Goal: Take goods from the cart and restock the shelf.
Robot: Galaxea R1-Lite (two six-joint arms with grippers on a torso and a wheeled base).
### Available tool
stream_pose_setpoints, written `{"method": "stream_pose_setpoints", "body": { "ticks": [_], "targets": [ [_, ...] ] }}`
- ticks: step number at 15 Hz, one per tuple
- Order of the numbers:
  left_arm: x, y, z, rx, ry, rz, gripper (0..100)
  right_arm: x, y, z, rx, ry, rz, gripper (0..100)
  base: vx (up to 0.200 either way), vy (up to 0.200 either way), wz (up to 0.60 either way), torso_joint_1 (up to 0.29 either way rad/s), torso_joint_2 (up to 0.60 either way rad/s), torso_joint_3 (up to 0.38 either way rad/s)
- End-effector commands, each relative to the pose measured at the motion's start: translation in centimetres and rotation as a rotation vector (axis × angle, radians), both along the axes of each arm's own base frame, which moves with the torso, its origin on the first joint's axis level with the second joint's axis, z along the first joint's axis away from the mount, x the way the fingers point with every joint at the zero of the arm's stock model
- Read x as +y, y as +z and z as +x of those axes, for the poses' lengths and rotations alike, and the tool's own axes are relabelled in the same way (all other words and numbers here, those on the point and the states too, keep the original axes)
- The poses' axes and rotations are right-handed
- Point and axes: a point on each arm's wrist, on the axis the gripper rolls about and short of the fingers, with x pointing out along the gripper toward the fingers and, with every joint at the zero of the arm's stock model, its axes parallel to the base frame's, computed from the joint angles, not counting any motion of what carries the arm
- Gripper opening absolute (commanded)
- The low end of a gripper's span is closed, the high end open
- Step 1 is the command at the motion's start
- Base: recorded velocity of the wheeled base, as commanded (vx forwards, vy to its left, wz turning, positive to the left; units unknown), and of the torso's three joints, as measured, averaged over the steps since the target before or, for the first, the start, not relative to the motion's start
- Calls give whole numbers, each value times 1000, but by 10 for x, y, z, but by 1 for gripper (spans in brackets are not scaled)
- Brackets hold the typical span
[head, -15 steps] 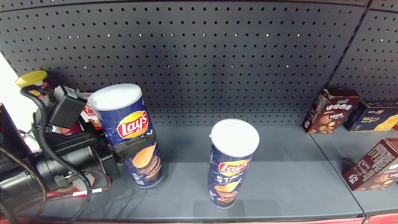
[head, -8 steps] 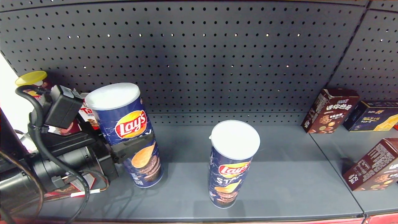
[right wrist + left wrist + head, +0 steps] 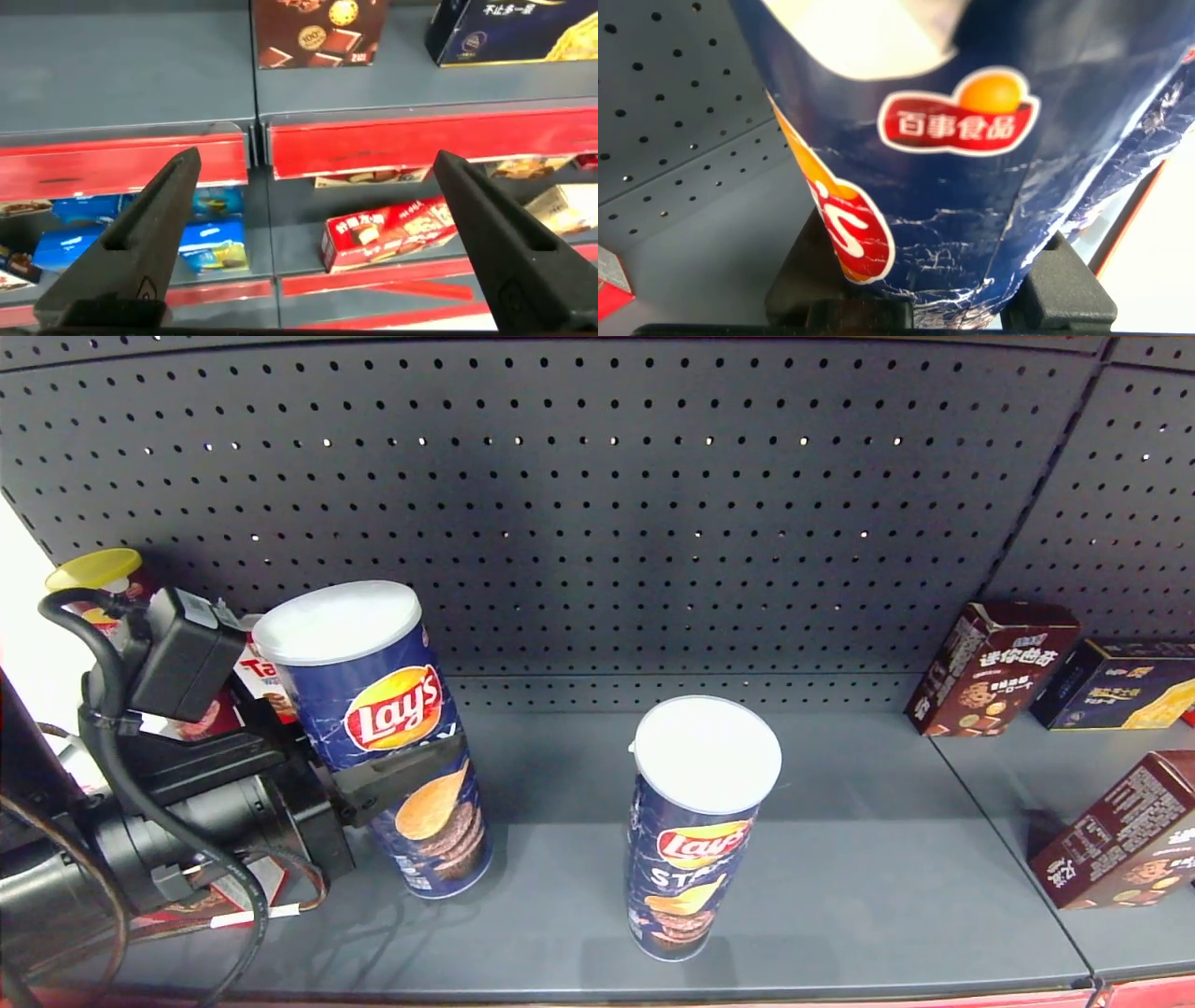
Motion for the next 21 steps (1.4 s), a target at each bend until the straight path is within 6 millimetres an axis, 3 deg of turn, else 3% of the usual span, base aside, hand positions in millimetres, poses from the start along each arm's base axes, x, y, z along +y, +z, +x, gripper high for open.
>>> {"method": "stream_pose_setpoints", "body": {
  "ticks": [1, 4, 15, 18, 21],
  "targets": [
    [-2, 0, 0, 0, -9, 0, 0, 0, 0, 0, -3, 16, 0, 100, 0, 0, 0, 0, 0, 0],
    [-2, 0, -1, -4, -12, -2, 0, -2, -1, -3, -38, 155, 5, 100, 0, 0, 0, 0, 0, 0],
    [-4, 5, 2, -19, -12, -9, 0, -2, -2, -8, -98, 132, 4, 100, 0, 0, 0, 0, 0, 0],
    [-15, 11, 19, -37, -31, -3, 0, -2, -2, -8, -98, 132, 4, 100, 0, 0, 0, 0, 0, 0],
    [-41, 34, 52, -99, -67, -21, 0, -2, -2, -8, -98, 132, 4, 100, 0, 0, 0, 0, 0, 0]
  ]
}}
